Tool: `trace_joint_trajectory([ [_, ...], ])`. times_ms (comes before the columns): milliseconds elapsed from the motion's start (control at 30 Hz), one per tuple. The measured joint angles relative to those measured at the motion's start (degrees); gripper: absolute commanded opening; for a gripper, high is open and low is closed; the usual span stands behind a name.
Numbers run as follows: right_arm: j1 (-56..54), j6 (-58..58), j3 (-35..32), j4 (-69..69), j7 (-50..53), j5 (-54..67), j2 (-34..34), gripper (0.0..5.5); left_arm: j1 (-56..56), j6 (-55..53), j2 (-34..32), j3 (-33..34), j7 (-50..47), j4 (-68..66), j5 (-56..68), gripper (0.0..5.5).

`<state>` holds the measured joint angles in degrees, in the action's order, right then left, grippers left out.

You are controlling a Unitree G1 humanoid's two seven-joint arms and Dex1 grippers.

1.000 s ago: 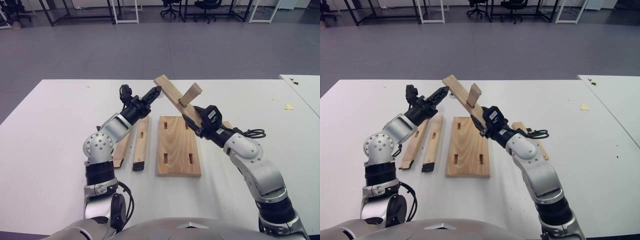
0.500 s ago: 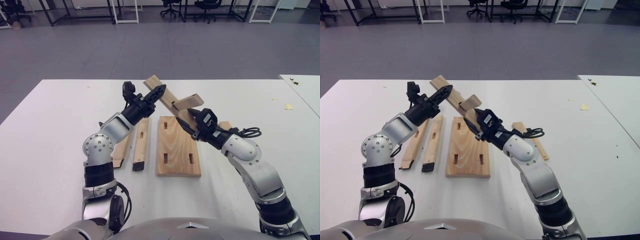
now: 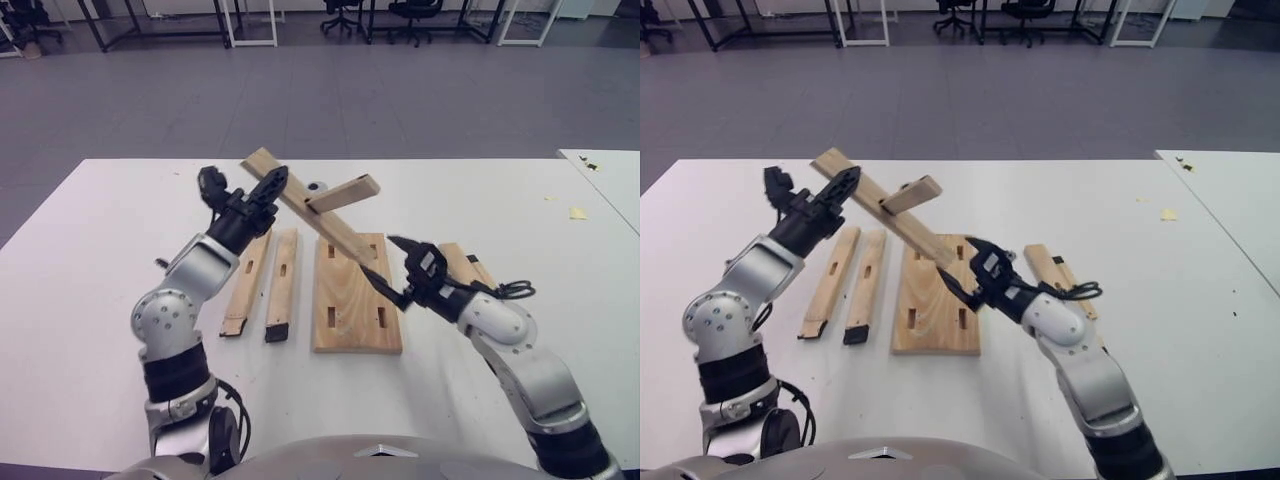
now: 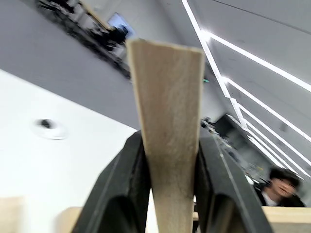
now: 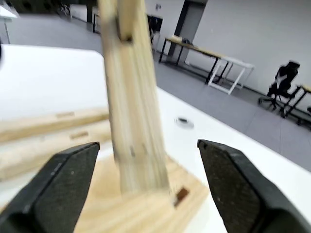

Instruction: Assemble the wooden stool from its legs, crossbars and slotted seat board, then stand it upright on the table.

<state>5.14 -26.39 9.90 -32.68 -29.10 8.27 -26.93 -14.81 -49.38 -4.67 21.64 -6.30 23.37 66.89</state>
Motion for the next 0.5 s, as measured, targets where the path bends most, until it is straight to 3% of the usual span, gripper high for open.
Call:
trace_joint_trajectory([
  [133,6.18,4.14,-5.4,1.83,-8.03,1.51,-8.47,3.73,10.22,-0.54,-1.4,1.8,-13.36,12.82,5.92,1.01],
  [300,7.06,5.31,-9.49,8.68,-7.53,-1.41,-10.92,3.73,16.56,0.98,-3.34,-0.56,-21.73,19.84,10.25,1.01],
  [500,9.09,3.88,-2.55,10.41,-6.51,-6.41,-10.41,3.73,24.61,4.6,-3.34,-6.26,-24.24,23.72,10.3,1.01],
])
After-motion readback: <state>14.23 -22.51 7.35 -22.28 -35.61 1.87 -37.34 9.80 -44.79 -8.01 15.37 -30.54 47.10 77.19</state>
